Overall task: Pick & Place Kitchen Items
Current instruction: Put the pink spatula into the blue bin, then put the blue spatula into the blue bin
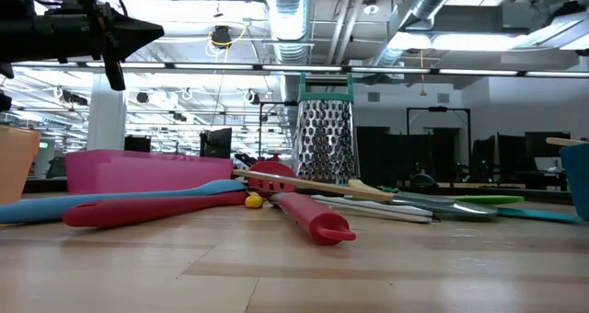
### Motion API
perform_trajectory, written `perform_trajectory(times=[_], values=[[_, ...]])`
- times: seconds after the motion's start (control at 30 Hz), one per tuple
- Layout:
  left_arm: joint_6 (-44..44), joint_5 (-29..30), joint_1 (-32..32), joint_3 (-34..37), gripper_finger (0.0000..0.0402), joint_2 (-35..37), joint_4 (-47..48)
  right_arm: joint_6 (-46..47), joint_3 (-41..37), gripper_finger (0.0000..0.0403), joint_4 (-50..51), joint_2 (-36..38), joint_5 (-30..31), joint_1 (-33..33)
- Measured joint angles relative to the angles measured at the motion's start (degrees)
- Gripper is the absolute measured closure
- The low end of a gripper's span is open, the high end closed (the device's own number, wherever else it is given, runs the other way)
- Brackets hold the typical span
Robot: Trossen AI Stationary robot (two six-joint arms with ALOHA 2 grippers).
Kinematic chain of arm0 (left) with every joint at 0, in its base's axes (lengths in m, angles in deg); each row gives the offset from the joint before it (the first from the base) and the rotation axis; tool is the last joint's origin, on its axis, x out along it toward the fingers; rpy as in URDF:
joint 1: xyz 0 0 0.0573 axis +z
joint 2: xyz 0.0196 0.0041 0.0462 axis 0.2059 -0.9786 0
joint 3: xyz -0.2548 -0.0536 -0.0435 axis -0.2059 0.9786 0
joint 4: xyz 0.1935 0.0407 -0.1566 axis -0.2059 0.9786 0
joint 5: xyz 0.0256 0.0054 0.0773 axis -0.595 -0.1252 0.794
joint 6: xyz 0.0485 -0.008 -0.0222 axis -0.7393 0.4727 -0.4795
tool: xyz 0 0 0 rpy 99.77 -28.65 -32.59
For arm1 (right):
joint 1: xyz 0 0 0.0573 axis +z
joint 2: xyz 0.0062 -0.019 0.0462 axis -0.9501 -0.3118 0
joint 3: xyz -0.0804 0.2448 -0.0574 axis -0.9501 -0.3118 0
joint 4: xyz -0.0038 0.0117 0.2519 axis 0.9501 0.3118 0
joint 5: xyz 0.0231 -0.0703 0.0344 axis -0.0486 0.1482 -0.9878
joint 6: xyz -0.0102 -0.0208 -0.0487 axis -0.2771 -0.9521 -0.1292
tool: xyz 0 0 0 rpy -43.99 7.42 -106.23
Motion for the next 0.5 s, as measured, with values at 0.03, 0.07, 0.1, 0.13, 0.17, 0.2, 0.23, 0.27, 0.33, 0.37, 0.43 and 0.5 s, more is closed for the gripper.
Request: perform_trajectory(times=[0.03,0.07,0.1,0.13,0.17,0.2,0.23,0.27,0.33,0.37,0.43,0.5], values=[[0.0,0.0,0.0,0.0,0.0399,0.0,0.0,-0.1,0.0,0.0329,0.0,0.0,0.0,-0.1],[0.0,0.0,0.0,0.0,0.0399,0.0,0.0,-0.2,0.0,0.032,0.0,0.0,0.0,-0.1],[0.0,0.0,0.0,0.0,0.0399,0.0,0.0,-0.2,0.0,0.0311,0.0,0.0,0.1,-0.1],[0.0,0.0,0.0,0.0,0.0399,0.0,0.0,-0.3,0.0,0.0301,0.0,0.0,0.0,-0.1],[0.0,0.0,0.0,0.0,0.0399,0.0,0.0,-0.4,0.0,0.0291,0.0,0.0,0.0,-0.1],[0.0,0.0,0.0,0.0,0.0399,0.0,0.0,-0.5,0.0,0.028,-0.1,0.0,0.0,-0.1],[0.0,0.0,0.0,0.0,0.0399,0.0,0.0,-0.7,0.0,0.0269,-0.1,0.0,0.1,-0.2],[0.0,0.0,0.0,0.0,0.0399,0.0,0.0,-0.8,0.0,0.0257,0.0,0.0,0.0,-0.4],[0.0,0.0,0.0,0.0,0.0399,0.0,0.0,-2.7,0.9,0.0237,0.3,0.0,0.7,-1.1],[0.0,0.0,0.0,0.0,0.0399,0.0,0.0,-4.4,2.0,0.0229,0.6,0.0,1.2,-1.7],[0.0,0.0,0.0,0.0,0.0399,0.0,0.0,-8.7,4.6,0.0217,2.7,0.0,1.9,-3.5],[0.0,0.0,0.0,0.0,0.0399,0.0,0.0,-14.5,7.8,0.0211,6.1,0.0,2.0,-6.2]])
